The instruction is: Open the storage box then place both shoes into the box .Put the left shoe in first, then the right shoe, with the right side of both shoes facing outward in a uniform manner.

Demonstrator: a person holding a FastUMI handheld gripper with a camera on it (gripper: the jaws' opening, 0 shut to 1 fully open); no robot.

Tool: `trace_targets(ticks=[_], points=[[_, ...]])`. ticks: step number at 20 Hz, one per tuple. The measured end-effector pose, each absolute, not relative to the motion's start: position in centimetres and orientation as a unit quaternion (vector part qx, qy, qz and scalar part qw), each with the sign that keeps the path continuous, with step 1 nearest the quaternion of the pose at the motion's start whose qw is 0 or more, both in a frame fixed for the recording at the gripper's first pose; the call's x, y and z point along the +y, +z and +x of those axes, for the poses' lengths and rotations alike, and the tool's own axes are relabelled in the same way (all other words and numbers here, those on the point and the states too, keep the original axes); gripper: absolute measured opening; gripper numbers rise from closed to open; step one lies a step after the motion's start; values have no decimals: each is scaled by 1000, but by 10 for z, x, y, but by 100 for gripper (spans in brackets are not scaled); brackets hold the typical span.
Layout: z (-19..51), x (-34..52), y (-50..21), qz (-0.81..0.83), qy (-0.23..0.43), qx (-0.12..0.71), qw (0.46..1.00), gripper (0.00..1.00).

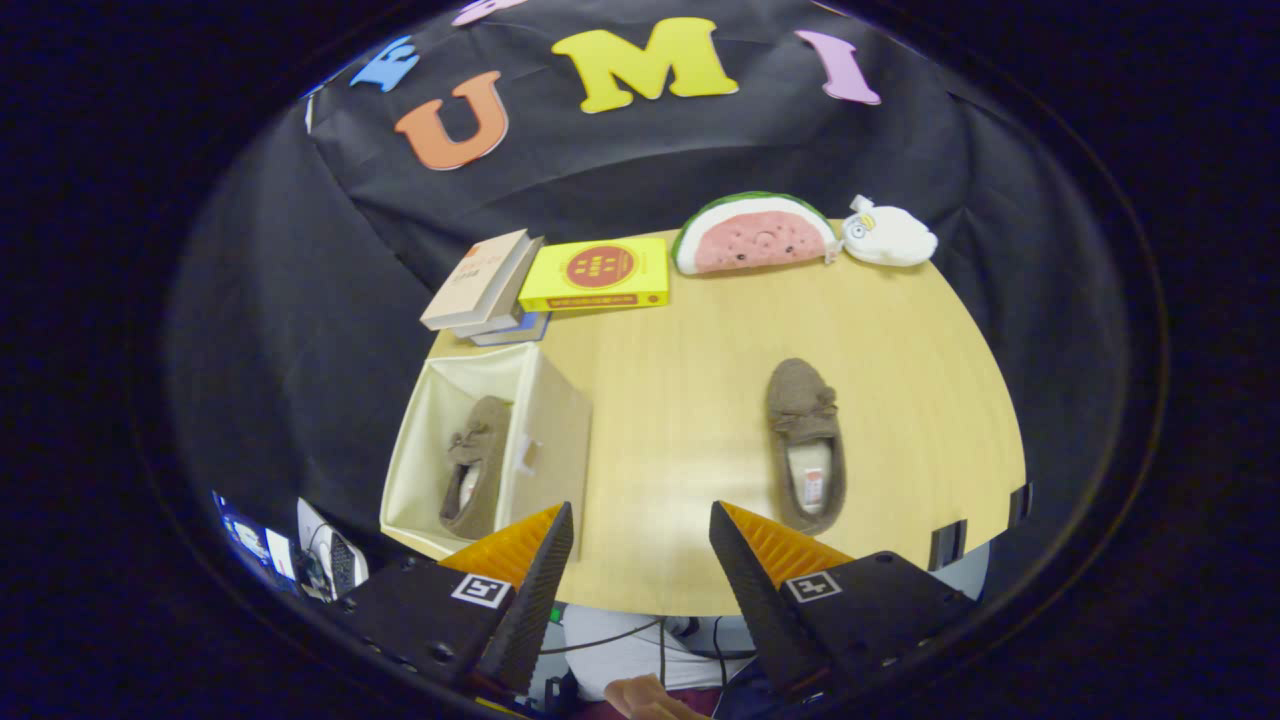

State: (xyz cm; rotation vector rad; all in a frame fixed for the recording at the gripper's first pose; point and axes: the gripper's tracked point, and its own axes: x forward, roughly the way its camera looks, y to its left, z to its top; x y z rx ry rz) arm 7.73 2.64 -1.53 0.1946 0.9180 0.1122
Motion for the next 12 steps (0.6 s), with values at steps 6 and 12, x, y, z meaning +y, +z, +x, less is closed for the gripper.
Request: trace_targets(ticks=[6, 12], points=[[95, -75, -86, 70, 14, 475, 877, 84], [118, -116, -157, 58, 15, 529, 847, 84]])
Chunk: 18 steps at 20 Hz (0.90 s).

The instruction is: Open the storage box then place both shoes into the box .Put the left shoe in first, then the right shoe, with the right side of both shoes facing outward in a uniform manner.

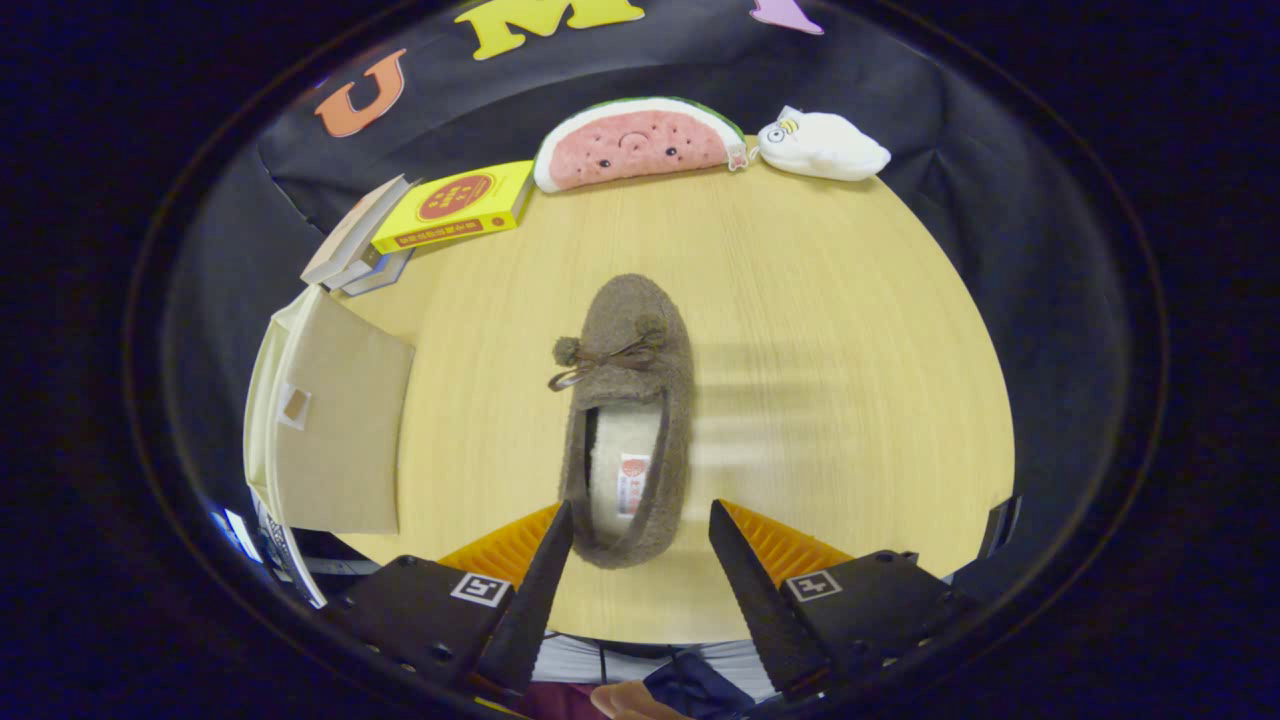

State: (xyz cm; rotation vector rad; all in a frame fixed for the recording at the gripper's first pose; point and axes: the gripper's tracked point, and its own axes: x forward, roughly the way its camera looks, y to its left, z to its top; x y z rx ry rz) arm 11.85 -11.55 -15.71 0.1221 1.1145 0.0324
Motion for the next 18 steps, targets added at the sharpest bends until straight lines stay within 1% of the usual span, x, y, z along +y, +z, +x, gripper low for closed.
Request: trace_targets(ticks=[5, 9, 11, 12, 13, 16, 18], points=[[152, -131, -174, 66, 0, 519, 852, 84], [163, -131, -179, 33, 6, 536, 844, 76], [170, -128, -183, 18, 12, 544, 839, 67], [169, -125, -187, 15, 17, 554, 832, 45], [169, -122, -190, 12, 20, 563, 826, 39], [178, -118, -196, -4, 35, 569, 821, 44], [176, -120, -198, 12, 26, 568, 823, 5]])
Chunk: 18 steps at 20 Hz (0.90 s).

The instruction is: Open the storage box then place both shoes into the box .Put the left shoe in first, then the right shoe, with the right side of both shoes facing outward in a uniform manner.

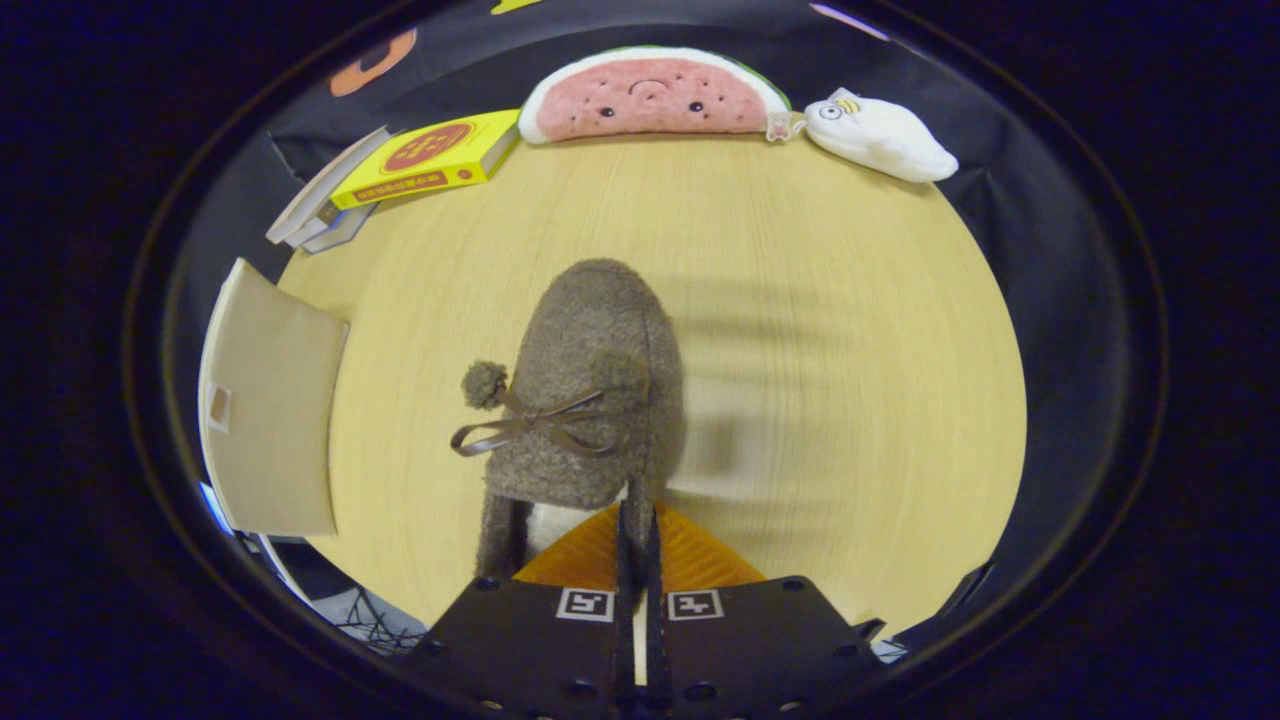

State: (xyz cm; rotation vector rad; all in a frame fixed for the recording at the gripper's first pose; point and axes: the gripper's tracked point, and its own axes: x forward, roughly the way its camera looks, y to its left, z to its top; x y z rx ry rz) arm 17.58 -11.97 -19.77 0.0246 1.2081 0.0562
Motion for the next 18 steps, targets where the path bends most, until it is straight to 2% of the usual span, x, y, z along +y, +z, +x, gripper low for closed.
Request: trace_targets(ticks=[3, 4, 9, 18], points=[[174, -120, -196, 34, 33, 565, 824, 4], [174, -119, -197, 46, 34, 565, 823, 1], [152, -111, -185, 97, 50, 588, 802, 1], [124, -87, -104, 101, 49, 558, 822, 0]])
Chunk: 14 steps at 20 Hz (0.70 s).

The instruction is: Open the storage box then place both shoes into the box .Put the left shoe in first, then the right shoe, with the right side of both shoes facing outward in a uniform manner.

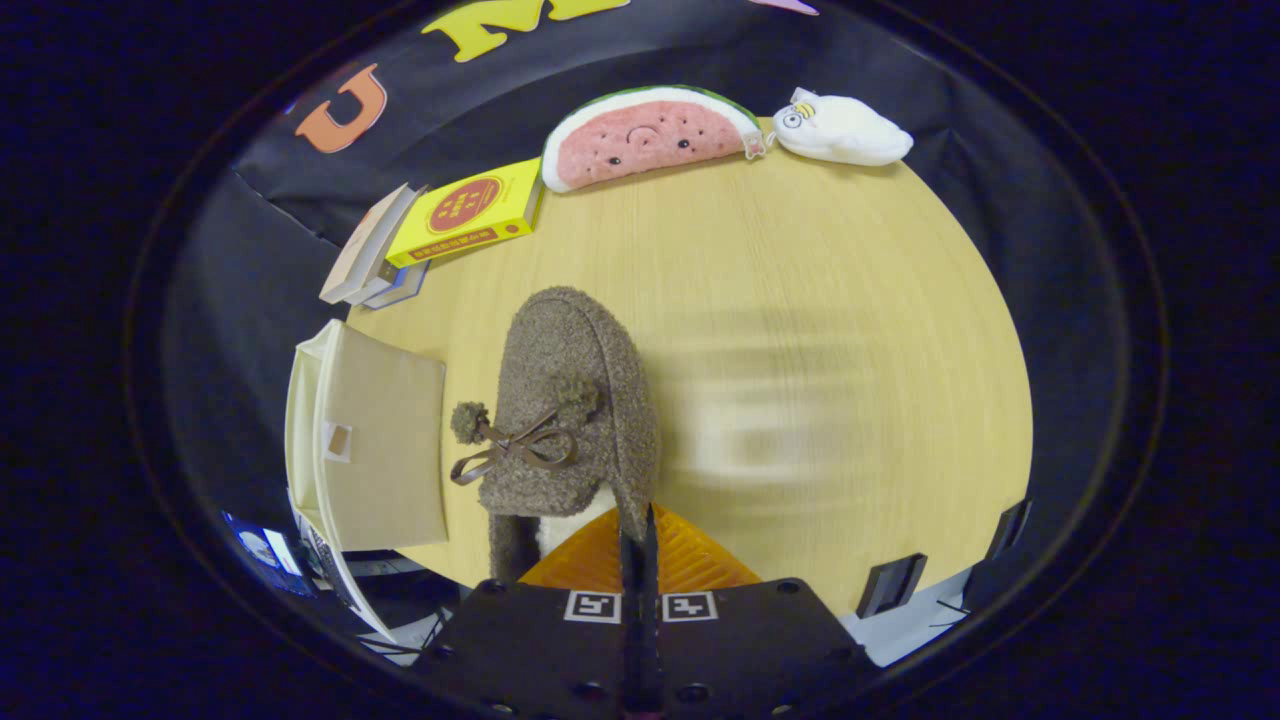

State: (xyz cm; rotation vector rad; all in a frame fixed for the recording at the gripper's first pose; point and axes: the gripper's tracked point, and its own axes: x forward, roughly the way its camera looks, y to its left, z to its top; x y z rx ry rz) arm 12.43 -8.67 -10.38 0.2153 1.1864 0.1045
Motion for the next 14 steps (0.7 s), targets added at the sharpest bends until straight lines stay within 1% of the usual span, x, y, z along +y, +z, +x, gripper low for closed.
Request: trace_targets(ticks=[3, 7, 14], points=[[110, -63, -68, 93, 50, 543, 833, 0], [93, -12, -30, 92, 69, 531, 839, 0], [77, 99, -6, 112, 99, 536, 831, 0]])
